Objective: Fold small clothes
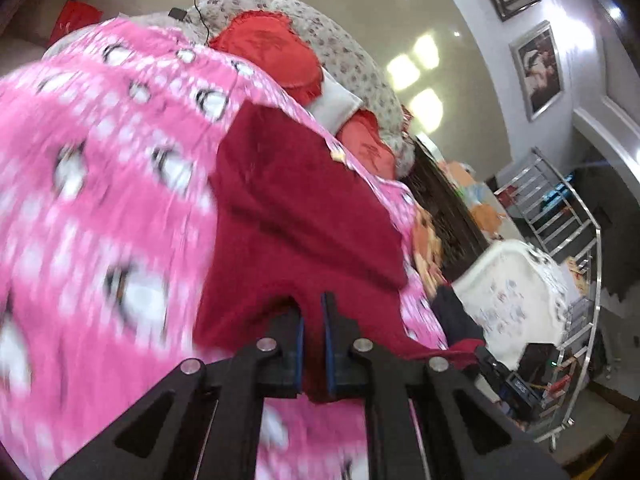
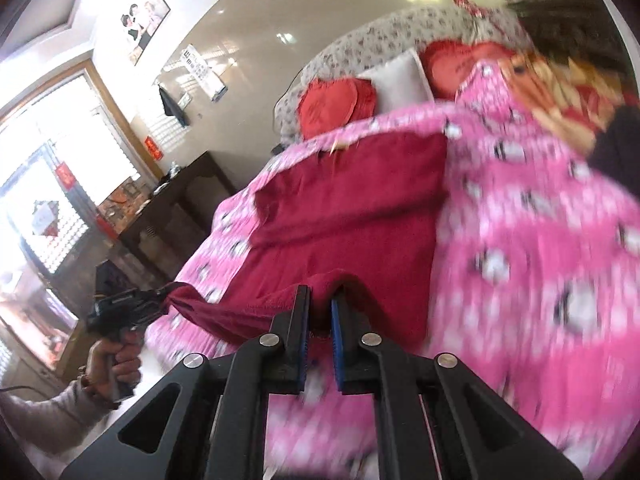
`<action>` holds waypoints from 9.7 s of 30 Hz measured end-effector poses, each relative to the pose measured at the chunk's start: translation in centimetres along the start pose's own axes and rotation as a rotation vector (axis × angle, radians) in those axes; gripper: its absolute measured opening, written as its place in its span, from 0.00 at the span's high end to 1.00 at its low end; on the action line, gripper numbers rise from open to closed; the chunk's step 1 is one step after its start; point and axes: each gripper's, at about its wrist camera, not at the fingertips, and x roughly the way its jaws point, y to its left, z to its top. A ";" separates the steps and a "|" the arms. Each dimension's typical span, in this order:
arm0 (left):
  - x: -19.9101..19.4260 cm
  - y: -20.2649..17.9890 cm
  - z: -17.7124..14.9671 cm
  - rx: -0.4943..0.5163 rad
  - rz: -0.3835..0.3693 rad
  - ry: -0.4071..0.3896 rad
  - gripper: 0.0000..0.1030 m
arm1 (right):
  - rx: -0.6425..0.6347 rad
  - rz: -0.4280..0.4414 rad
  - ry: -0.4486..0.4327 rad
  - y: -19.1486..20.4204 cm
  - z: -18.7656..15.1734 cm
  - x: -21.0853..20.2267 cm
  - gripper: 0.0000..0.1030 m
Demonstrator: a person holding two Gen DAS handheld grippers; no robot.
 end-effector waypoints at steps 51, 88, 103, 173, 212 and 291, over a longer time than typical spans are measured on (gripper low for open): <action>18.5 -3.1 17.6 0.253 0.424 -0.068 0.37 | 0.098 -0.224 0.069 -11.4 19.0 21.2 1.00; 12.9 3.5 4.8 -0.071 0.053 0.136 0.13 | 0.310 -0.043 0.060 -11.0 4.4 9.1 0.74; 13.7 3.6 4.7 -0.056 0.070 0.124 0.13 | 0.511 0.218 0.136 -15.3 3.4 15.3 0.76; 0.5 2.4 -9.8 0.023 0.101 -0.050 0.28 | -0.235 0.004 0.564 15.1 5.7 33.1 0.74; 8.6 -16.0 -11.3 0.255 -0.084 0.087 0.83 | -0.148 -0.150 0.550 2.9 13.5 21.8 1.00; 23.6 -16.6 -6.4 0.522 0.410 0.126 0.36 | -0.227 -0.226 0.205 -6.8 3.4 13.7 1.00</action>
